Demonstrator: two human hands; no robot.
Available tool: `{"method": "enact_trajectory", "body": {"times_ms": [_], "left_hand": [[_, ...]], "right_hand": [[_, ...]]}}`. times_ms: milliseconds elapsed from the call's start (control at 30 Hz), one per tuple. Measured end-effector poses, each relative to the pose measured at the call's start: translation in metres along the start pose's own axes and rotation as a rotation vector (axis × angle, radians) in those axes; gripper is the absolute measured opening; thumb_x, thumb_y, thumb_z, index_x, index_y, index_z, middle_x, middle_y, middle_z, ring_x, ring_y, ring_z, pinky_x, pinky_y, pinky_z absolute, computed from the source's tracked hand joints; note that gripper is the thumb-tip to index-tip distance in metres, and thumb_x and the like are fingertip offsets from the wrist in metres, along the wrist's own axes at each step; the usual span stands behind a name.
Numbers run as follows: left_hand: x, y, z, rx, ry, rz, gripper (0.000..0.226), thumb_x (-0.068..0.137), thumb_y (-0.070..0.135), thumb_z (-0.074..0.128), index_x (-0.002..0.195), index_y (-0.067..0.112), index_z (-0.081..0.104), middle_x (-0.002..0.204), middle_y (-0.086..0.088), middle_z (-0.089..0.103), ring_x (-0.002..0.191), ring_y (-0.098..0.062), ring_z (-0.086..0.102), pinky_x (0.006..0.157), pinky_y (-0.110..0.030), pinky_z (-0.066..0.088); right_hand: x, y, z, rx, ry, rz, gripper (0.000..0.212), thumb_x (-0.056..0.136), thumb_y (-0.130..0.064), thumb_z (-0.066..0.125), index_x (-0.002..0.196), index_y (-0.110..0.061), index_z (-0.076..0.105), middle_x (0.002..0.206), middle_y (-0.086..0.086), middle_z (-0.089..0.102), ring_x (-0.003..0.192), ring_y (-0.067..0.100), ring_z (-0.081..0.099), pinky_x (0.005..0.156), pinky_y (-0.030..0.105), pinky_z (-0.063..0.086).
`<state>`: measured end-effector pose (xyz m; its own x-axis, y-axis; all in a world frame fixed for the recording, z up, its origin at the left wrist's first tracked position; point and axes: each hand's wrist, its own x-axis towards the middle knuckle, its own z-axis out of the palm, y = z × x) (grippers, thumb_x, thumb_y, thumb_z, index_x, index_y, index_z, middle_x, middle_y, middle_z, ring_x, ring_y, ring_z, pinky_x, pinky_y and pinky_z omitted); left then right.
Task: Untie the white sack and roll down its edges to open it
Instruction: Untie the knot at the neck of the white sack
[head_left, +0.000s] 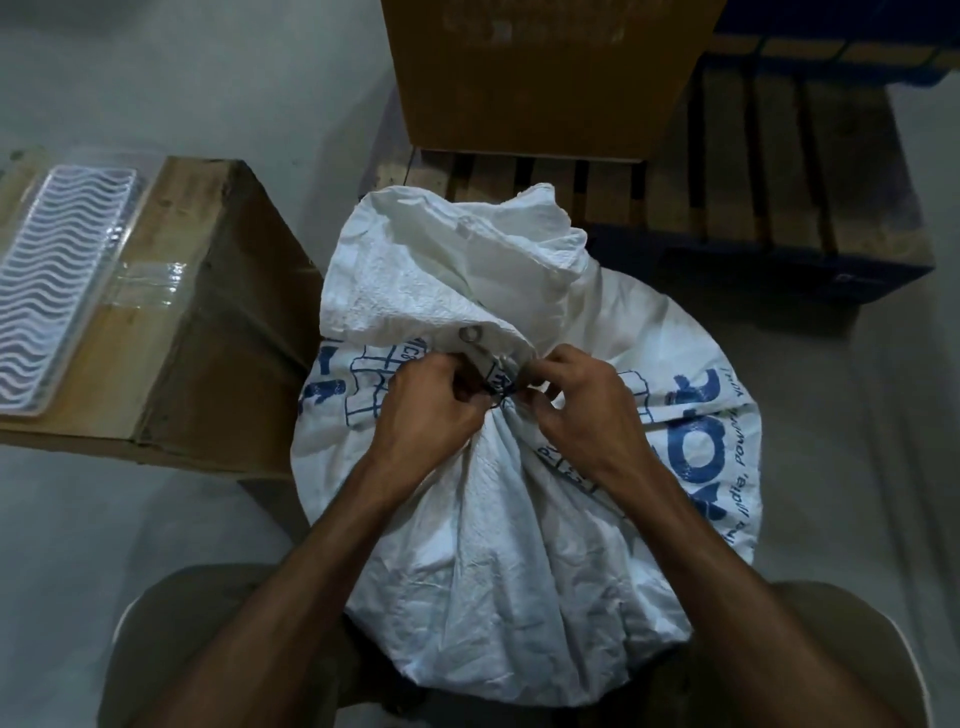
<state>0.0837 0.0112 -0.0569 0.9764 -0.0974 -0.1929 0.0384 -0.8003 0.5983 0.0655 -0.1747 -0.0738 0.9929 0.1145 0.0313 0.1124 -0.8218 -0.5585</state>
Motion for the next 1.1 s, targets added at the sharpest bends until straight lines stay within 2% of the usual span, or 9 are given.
{"method": "enact_trajectory", "body": {"times_ms": [67, 267, 467, 633, 733, 833, 933, 1033, 1100], "left_hand": [[0.000, 0.003, 0.001, 0.013, -0.013, -0.002, 0.021, 0.078, 0.042, 0.075, 0.089, 0.023, 0.076, 0.083, 0.010, 0.076, 0.079, -0.012, 0.072, 0.074, -0.035, 0.060], [0.006, 0.001, 0.001, 0.013, -0.026, 0.001, 0.027, 0.075, 0.048, 0.073, 0.087, 0.024, 0.074, 0.081, 0.011, 0.075, 0.078, -0.014, 0.071, 0.072, -0.037, 0.060], [0.009, 0.002, 0.004, 0.059, -0.010, 0.014, 0.017, 0.073, 0.039, 0.074, 0.082, 0.024, 0.071, 0.076, 0.010, 0.073, 0.076, -0.015, 0.071, 0.069, -0.037, 0.060], [0.009, 0.003, 0.005, 0.125, -0.051, 0.076, 0.012, 0.078, 0.034, 0.073, 0.085, 0.024, 0.071, 0.079, 0.009, 0.073, 0.077, -0.016, 0.070, 0.070, -0.036, 0.060], [0.010, 0.001, 0.002, 0.110, -0.079, 0.105, 0.011, 0.080, 0.031, 0.076, 0.085, 0.022, 0.074, 0.079, 0.008, 0.074, 0.077, -0.015, 0.070, 0.070, -0.036, 0.059], [0.007, -0.001, 0.001, 0.107, -0.081, 0.120, 0.013, 0.080, 0.033, 0.075, 0.086, 0.022, 0.073, 0.080, 0.008, 0.074, 0.078, -0.015, 0.070, 0.072, -0.037, 0.059], [0.002, -0.001, 0.001, 0.109, -0.060, 0.155, 0.015, 0.080, 0.034, 0.072, 0.090, 0.022, 0.071, 0.084, 0.007, 0.074, 0.080, -0.018, 0.070, 0.073, -0.039, 0.059], [-0.007, 0.001, -0.002, 0.097, -0.031, 0.209, 0.013, 0.084, 0.028, 0.070, 0.092, 0.018, 0.071, 0.085, 0.003, 0.074, 0.079, -0.020, 0.069, 0.072, -0.040, 0.058], [-0.014, 0.001, -0.005, 0.091, -0.022, 0.241, 0.013, 0.084, 0.022, 0.067, 0.096, 0.016, 0.071, 0.087, 0.000, 0.074, 0.080, -0.021, 0.069, 0.072, -0.040, 0.058]], "right_hand": [[0.000, 0.002, 0.002, 0.016, 0.025, -0.007, 0.015, 0.085, -0.025, 0.076, 0.100, -0.029, 0.077, 0.091, -0.010, 0.065, 0.073, 0.015, 0.063, 0.061, 0.038, 0.054], [0.001, 0.001, 0.007, 0.019, 0.078, -0.038, 0.019, 0.086, -0.023, 0.078, 0.104, -0.024, 0.077, 0.098, -0.007, 0.067, 0.073, 0.018, 0.067, 0.061, 0.040, 0.055], [-0.005, -0.005, 0.007, -0.203, 0.117, -0.120, 0.023, 0.092, -0.027, 0.069, 0.114, -0.024, 0.076, 0.101, -0.001, 0.068, 0.064, 0.026, 0.065, 0.049, 0.035, 0.051], [-0.003, -0.003, 0.010, -0.307, 0.111, -0.105, 0.010, 0.093, -0.022, 0.073, 0.100, -0.016, 0.074, 0.098, 0.001, 0.067, 0.062, 0.026, 0.063, 0.048, 0.034, 0.051], [-0.004, -0.003, 0.015, -0.339, 0.085, -0.084, 0.022, 0.091, -0.012, 0.071, 0.113, -0.015, 0.067, 0.103, 0.003, 0.064, 0.061, 0.028, 0.061, 0.047, 0.035, 0.050], [-0.004, -0.005, 0.016, -0.330, 0.031, -0.056, 0.027, 0.093, -0.012, 0.066, 0.120, -0.015, 0.059, 0.111, 0.004, 0.061, 0.063, 0.031, 0.061, 0.052, 0.039, 0.051], [-0.007, -0.013, 0.010, -0.357, 0.003, -0.029, 0.020, 0.096, -0.009, 0.059, 0.116, -0.010, 0.059, 0.110, 0.008, 0.060, 0.067, 0.032, 0.059, 0.057, 0.036, 0.039], [-0.012, -0.022, 0.004, -0.363, -0.006, 0.013, 0.020, 0.096, -0.006, 0.053, 0.116, -0.008, 0.056, 0.110, 0.009, 0.057, 0.069, 0.024, 0.044, 0.063, 0.037, 0.034], [-0.017, -0.024, 0.000, -0.336, -0.010, 0.039, 0.021, 0.095, -0.005, 0.052, 0.115, -0.009, 0.055, 0.110, 0.008, 0.055, 0.071, 0.026, 0.047, 0.064, 0.038, 0.034]]}}
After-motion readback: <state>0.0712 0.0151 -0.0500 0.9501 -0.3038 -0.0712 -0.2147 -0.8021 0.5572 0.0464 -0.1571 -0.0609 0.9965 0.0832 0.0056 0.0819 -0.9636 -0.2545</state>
